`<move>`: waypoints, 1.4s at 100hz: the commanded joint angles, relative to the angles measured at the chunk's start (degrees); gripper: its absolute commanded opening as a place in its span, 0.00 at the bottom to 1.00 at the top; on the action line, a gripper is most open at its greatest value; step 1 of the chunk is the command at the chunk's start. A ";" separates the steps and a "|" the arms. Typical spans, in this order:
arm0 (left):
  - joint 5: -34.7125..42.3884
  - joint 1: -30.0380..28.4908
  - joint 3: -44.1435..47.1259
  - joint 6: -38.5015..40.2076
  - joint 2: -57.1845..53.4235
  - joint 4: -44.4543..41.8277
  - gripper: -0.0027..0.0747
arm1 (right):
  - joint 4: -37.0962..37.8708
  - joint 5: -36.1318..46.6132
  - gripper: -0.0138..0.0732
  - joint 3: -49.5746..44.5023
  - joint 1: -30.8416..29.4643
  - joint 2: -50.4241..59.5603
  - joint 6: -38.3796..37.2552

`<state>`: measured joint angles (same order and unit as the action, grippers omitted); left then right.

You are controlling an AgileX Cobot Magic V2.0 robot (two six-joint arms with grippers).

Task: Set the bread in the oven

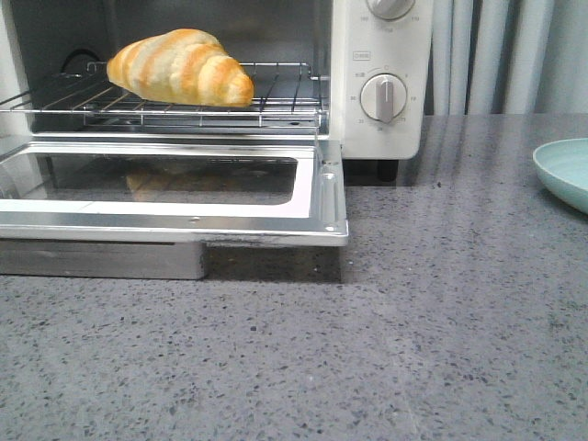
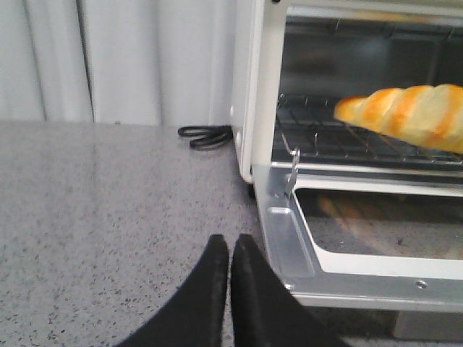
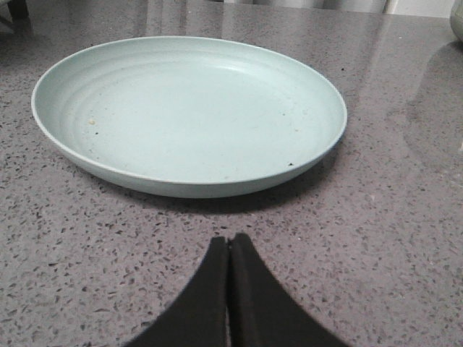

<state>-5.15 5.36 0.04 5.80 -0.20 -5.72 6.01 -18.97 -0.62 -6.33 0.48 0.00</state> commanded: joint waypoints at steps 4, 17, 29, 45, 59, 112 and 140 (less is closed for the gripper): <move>5.15 -2.99 1.31 -0.84 -1.74 4.24 0.01 | 0.20 1.68 0.08 -0.65 -0.37 1.07 0.51; 4.30 -5.68 1.31 -2.82 -1.74 4.52 0.01 | 0.20 1.68 0.08 -0.65 -0.37 1.07 0.51; 1.81 -5.98 1.31 -10.67 -1.74 9.04 0.01 | 0.20 1.68 0.08 -0.65 -0.37 1.07 0.51; -1.21 -5.36 1.31 -12.55 -1.74 10.34 0.01 | 0.20 1.68 0.08 -0.65 -0.37 1.07 0.51; -8.46 -5.36 1.31 -7.71 -1.74 7.95 0.01 | 0.20 1.68 0.08 -0.65 -0.37 1.07 0.51; -11.35 -5.36 1.31 -7.91 -1.74 7.21 0.01 | 0.20 1.68 0.08 -0.65 -0.37 1.07 0.51; -11.35 -5.36 1.31 -7.91 -1.74 7.21 0.01 | 0.20 1.68 0.08 -0.65 -0.37 1.07 0.51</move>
<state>-19.50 -0.42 0.04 -2.49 -0.20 1.73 6.01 -19.08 -0.62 -6.33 0.48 0.00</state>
